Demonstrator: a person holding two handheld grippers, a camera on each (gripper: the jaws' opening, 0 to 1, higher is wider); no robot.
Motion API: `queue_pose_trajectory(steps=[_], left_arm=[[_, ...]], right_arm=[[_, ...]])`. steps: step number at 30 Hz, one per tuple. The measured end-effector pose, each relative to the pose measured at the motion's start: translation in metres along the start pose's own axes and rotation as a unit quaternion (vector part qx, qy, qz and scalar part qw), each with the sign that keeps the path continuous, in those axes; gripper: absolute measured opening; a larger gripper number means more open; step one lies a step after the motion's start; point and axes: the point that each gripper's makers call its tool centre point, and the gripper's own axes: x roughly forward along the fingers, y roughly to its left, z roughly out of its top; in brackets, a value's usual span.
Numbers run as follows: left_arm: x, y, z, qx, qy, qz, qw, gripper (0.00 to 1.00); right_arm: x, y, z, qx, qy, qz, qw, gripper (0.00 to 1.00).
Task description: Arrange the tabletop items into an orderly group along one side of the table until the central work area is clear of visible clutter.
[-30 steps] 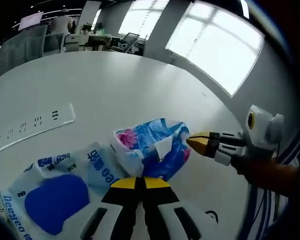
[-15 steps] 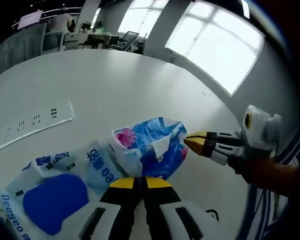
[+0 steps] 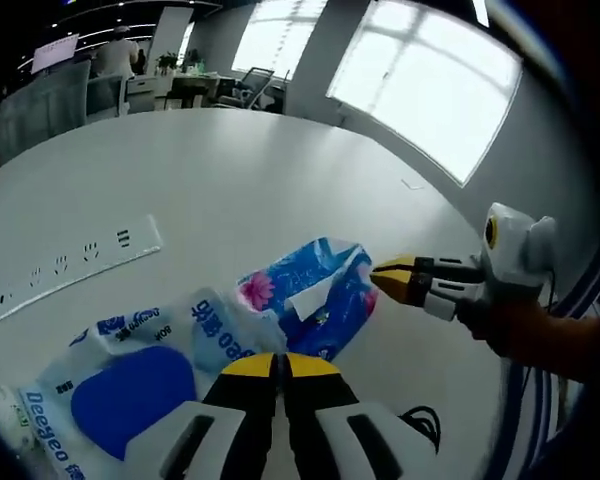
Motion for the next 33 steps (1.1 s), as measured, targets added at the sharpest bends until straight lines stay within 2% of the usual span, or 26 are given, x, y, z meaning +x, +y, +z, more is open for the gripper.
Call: queue_pose_trajectory(steps=[2,9,12,14,18,24,28,33], left_arm=[[-0.007,-0.001,0.001,0.014,-0.007,0.003,0.9999,0.02],[-0.019,-0.001,-0.001,0.014,-0.026,0.004,0.9995,0.11],[-0.029,0.003,-0.002,0.020,-0.037,0.014,0.9990,0.17],[-0.037,0.005,-0.005,0.008,-0.044,0.016,0.9989,0.18],[-0.053,0.010,-0.011,0.008,-0.053,0.025,0.9982,0.22],[-0.079,0.023,-0.018,0.003,-0.072,0.040,0.9966,0.30],[-0.102,0.032,-0.020,0.004,-0.094,0.046,0.9945,0.36],[-0.133,0.053,-0.028,-0.003,-0.116,0.067,0.9910,0.40]], right_arm=[[-0.003,0.001,0.003,-0.002,-0.004,0.000,1.0000,0.09],[-0.018,0.012,0.018,0.002,-0.029,0.009,0.9995,0.21],[-0.025,0.018,0.021,0.002,-0.035,0.013,0.9993,0.24],[-0.029,0.022,0.022,0.003,-0.039,0.018,0.9991,0.26],[-0.038,0.036,0.025,0.012,-0.045,0.034,0.9984,0.32],[-0.046,0.050,0.030,0.012,-0.053,0.043,0.9976,0.39],[-0.056,0.067,0.038,0.011,-0.064,0.053,0.9965,0.53],[-0.062,0.086,0.048,0.005,-0.075,0.068,0.9948,0.55]])
